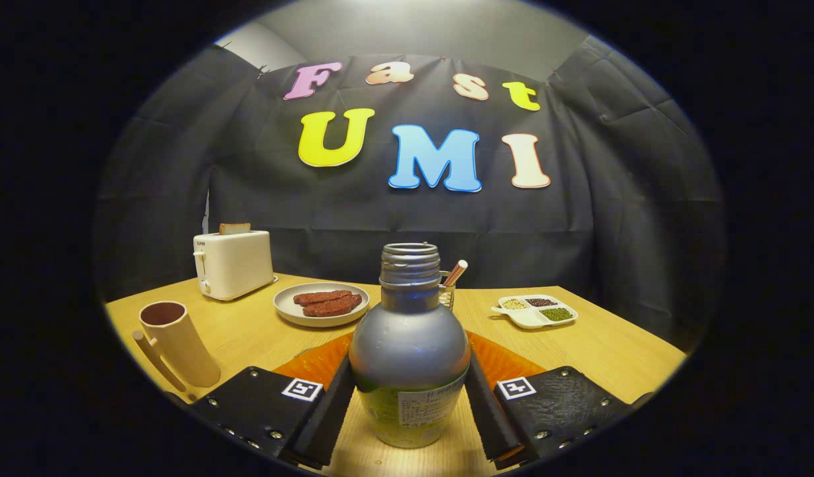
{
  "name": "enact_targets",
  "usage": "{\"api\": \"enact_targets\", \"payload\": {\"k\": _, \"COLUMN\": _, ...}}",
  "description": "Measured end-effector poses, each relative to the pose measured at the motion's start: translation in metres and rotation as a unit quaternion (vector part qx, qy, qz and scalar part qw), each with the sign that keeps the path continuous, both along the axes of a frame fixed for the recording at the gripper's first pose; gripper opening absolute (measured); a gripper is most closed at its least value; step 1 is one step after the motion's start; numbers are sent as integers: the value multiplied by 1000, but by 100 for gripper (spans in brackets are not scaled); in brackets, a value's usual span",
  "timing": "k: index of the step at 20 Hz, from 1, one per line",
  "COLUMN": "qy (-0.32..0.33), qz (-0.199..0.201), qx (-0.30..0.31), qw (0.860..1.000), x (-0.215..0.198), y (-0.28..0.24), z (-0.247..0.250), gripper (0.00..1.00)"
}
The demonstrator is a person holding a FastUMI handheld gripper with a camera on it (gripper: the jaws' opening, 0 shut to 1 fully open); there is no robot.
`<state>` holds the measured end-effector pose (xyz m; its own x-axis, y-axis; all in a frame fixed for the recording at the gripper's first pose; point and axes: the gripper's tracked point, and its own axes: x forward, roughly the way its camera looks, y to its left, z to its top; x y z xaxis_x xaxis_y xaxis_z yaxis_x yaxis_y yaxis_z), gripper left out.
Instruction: Take the bottle from table, then pour the juice into the cup, finally place the bottle on the coaster
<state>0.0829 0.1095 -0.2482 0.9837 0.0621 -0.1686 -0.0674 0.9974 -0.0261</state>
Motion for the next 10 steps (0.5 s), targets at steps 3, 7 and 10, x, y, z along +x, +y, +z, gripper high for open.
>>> {"api": "enact_targets", "payload": {"k": 3, "qy": 5, "qz": 0, "qx": -12, "qw": 1000, "x": 0, "y": -2, "z": 22, "gripper": 80}}
{"api": "enact_targets", "payload": {"k": 7, "qy": 19, "qz": 23, "qx": -53, "qw": 998, "x": 4, "y": 9, "z": 53, "gripper": 79}}
{"api": "enact_targets", "payload": {"k": 10, "qy": 11, "qz": 58, "qx": -94, "qw": 994, "x": 3, "y": 26, "z": 79, "gripper": 80}}
